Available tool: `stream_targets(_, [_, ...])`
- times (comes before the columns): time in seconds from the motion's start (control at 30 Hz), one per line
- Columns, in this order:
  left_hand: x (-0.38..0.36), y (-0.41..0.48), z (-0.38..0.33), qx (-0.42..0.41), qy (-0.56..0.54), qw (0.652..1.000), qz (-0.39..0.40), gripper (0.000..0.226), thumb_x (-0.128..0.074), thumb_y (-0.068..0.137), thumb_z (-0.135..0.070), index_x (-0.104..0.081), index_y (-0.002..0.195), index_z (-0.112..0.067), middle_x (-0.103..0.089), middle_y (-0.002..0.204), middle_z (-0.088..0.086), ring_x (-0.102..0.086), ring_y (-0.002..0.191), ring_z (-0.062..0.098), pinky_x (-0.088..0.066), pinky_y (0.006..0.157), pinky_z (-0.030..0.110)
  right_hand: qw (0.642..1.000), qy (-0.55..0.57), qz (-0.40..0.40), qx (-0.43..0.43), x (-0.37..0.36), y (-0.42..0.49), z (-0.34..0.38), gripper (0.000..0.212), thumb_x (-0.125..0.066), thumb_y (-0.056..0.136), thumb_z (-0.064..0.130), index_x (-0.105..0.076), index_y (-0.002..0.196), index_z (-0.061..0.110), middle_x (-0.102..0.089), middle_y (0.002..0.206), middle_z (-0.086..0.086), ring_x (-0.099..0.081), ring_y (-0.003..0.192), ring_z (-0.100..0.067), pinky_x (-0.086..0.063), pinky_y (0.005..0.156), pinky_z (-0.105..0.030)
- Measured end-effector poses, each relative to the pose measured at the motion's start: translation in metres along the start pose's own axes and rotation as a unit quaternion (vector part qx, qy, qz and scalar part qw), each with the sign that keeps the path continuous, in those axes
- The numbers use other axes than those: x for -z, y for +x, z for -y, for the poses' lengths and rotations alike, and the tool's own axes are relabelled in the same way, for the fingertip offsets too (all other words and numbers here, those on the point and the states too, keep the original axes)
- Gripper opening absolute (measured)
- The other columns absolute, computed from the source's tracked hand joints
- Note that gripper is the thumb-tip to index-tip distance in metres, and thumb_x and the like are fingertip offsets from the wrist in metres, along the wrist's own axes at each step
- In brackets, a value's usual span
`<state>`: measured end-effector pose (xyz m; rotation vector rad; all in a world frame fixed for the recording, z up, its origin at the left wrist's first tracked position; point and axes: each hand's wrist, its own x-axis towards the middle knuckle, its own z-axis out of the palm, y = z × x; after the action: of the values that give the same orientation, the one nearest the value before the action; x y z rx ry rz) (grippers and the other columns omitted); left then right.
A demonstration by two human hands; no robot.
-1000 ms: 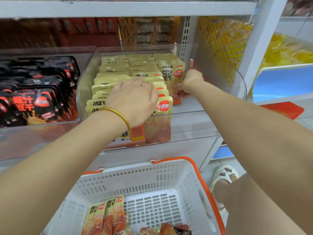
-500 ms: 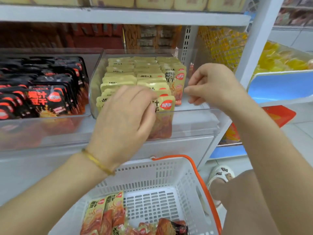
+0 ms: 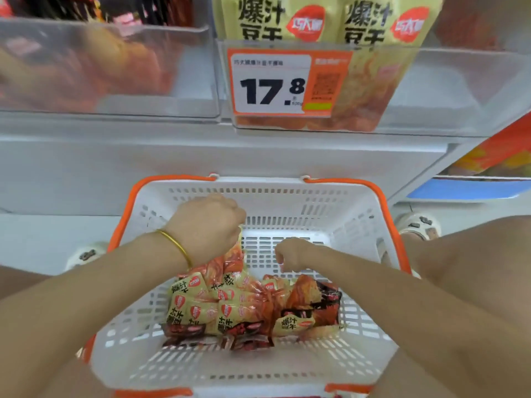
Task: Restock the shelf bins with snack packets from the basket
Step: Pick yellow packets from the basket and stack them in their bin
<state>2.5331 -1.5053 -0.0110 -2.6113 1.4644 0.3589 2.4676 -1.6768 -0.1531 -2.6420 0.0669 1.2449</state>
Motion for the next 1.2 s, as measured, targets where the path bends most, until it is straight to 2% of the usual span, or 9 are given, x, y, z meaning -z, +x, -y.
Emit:
stream_targets(0.23, [-0.013, 0.0, 0.003, -0.003, 0.024, 0.999, 0.029, 0.024, -0.036, 0.096, -0.021, -0.055, 0.109, -0.017, -0.056, 0.108, 0.0, -0.051, 0.103, 0.02, -0.047, 0.087, 0.036, 0.998, -0.016, 0.062, -0.029, -0.062, 0.039, -0.002, 0.014, -0.056, 0.09, 0.01, -0.06, 0.102, 0.004, -0.055, 0.087, -0.006, -0.055, 0.085, -0.023, -0.047, 0.074, -0.031])
stream_targets(0.37, [-0.012, 0.003, -0.001, -0.006, 0.022, 0.999, 0.032, 0.025, -0.035, 0.098, -0.022, -0.054, 0.115, -0.018, -0.055, 0.112, 0.001, -0.05, 0.106, 0.02, -0.047, 0.087, 0.036, 0.995, -0.019, 0.094, -0.02, -0.066, 0.039, -0.003, 0.033, -0.072, 0.082, 0.019, -0.062, 0.111, 0.006, -0.062, 0.106, -0.007, -0.059, 0.099, -0.025, -0.051, 0.087, -0.037])
stream_targets(0.53, [-0.012, 0.004, -0.004, -0.005, 0.014, 0.998, 0.065, 0.029, -0.035, 0.099, -0.026, -0.052, 0.122, -0.018, -0.055, 0.116, 0.001, -0.05, 0.11, 0.021, -0.047, 0.089, 0.036, 0.999, -0.003, 0.03, -0.014, -0.035, 0.026, -0.007, 0.005, -0.064, 0.086, 0.014, -0.064, 0.087, 0.009, -0.061, 0.09, -0.004, -0.055, 0.078, -0.017, -0.05, 0.075, -0.029])
stream_targets(0.73, [-0.013, 0.012, -0.01, 0.063, -0.059, 0.99, 0.114, 0.033, -0.043, 0.097, -0.031, -0.045, 0.125, -0.015, -0.054, 0.12, 0.005, -0.051, 0.112, 0.024, -0.045, 0.083, 0.035, 0.972, 0.212, -0.096, 0.016, 0.048, -0.024, -0.006, 0.018, -0.068, 0.085, 0.012, -0.067, 0.096, -0.003, -0.066, 0.09, -0.012, -0.057, 0.076, -0.021, -0.049, 0.075, -0.031])
stream_targets(0.8, [-0.013, 0.014, -0.011, 0.115, -0.107, 0.98, 0.124, 0.036, -0.048, 0.095, -0.033, -0.04, 0.123, -0.012, -0.056, 0.11, 0.007, -0.054, 0.097, 0.024, -0.042, 0.074, 0.033, 0.916, 0.387, -0.104, 0.008, 0.063, -0.047, -0.011, 0.012, -0.066, 0.086, 0.007, -0.06, 0.076, 0.006, -0.056, 0.071, -0.004, -0.052, 0.063, -0.015, -0.049, 0.059, -0.027])
stream_targets(0.9, [-0.015, 0.016, -0.011, 0.189, -0.26, 0.931, 0.175, 0.042, -0.057, 0.091, -0.041, -0.034, 0.109, -0.011, -0.051, 0.078, 0.001, -0.048, 0.068, 0.016, -0.038, 0.059, 0.026, 0.77, 0.635, -0.065, 0.002, 0.068, -0.076, -0.02, 0.023, -0.059, 0.09, 0.004, -0.05, 0.071, 0.014, -0.064, 0.075, -0.005, -0.063, 0.07, -0.018, -0.056, 0.069, -0.03])
stream_targets(1.03, [-0.01, 0.017, -0.025, 0.2, -0.487, 0.839, 0.138, 0.025, -0.065, 0.087, -0.028, -0.055, 0.097, -0.008, -0.062, 0.093, 0.009, -0.058, 0.077, 0.017, -0.05, 0.071, 0.03, 0.594, 0.804, -0.026, 0.009, 0.055, -0.1, -0.017, 0.009, -0.052, 0.092, -0.001, -0.058, 0.088, 0.004, -0.071, 0.085, -0.015, -0.072, 0.073, -0.023, -0.06, 0.07, -0.034])
stream_targets(1.1, [-0.003, 0.015, -0.03, 0.185, -0.529, 0.823, 0.095, 0.012, -0.065, 0.087, -0.011, -0.054, 0.091, -0.009, -0.059, 0.088, 0.006, -0.061, 0.08, 0.019, -0.056, 0.075, 0.032, 0.617, 0.786, -0.023, -0.007, 0.051, -0.11, -0.01, 0.007, -0.055, 0.091, 0.0, -0.058, 0.097, 0.001, -0.07, 0.09, -0.017, -0.071, 0.075, -0.024, -0.06, 0.07, -0.035])
stream_targets(1.2, [0.004, 0.008, -0.03, 0.104, -0.301, 0.944, 0.083, 0.015, -0.061, 0.089, -0.016, -0.048, 0.095, -0.012, -0.047, 0.085, -0.002, -0.053, 0.084, 0.02, -0.041, 0.066, 0.026, 0.804, 0.554, -0.2, -0.075, 0.05, -0.124, -0.013, 0.038, -0.07, 0.083, 0.006, -0.05, 0.115, 0.006, -0.059, 0.101, -0.007, -0.062, 0.088, -0.021, -0.054, 0.08, -0.032])
